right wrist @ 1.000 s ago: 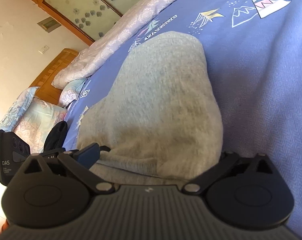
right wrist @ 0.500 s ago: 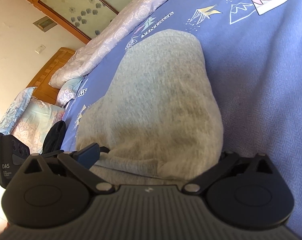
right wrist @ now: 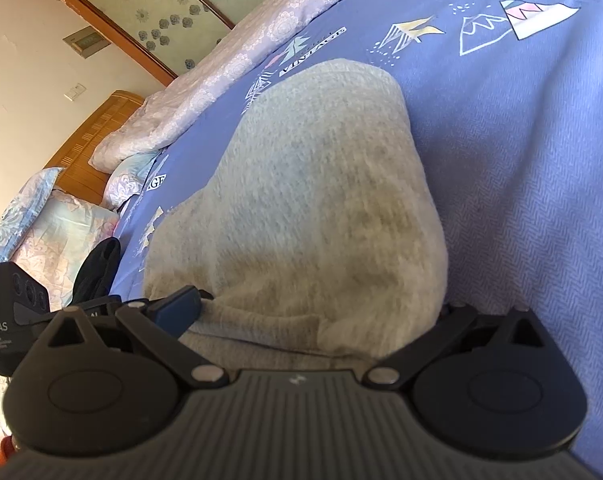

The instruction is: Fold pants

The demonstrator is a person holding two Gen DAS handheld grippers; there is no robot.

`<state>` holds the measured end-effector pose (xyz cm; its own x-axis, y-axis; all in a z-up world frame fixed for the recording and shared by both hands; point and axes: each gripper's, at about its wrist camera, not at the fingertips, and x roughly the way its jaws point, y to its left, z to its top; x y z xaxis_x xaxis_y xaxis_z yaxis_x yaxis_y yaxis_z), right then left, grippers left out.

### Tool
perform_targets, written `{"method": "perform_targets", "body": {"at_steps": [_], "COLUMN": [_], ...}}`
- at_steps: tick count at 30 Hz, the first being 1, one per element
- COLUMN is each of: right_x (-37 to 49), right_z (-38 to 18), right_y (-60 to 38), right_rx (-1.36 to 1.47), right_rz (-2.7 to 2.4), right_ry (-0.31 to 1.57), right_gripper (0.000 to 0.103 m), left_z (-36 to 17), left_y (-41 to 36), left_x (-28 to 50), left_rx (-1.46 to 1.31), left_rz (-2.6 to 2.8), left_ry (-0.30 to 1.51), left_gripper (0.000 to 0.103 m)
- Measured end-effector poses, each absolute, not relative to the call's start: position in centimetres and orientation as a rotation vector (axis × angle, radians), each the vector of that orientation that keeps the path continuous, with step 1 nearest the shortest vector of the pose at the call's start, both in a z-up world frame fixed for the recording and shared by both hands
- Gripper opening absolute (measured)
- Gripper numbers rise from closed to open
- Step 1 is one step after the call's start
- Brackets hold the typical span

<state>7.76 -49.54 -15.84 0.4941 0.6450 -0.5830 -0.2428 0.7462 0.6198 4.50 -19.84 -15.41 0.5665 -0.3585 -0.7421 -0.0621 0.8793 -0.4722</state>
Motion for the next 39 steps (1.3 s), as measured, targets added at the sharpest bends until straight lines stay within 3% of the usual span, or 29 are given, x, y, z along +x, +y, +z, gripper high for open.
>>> {"method": "perform_targets", "body": {"at_steps": [12,32,39], "right_x": [7.8,7.8,7.7], "right_z": [-15.9,-16.2,-15.9], "right_y": [-49.3,-50.5,-50.4], "right_rx": [0.511,0.591,0.575], "right_rz": [0.558,0.557,0.535], "right_ry": [0.894,0.883,0.889], "right_gripper": [0.103,0.103,0.095], "left_z": [-15.5,-15.3,-15.1], "left_y": [-20.1,-20.7,-21.3], "left_x": [4.4,4.1,4.1], "left_rx": [-0.475,-0.466,-0.463], "left_rz": [-0.189,-0.153,-0.137], "left_ry": [0.952,0.954,0.960], "left_gripper": [0.090,0.091,0.092]}}
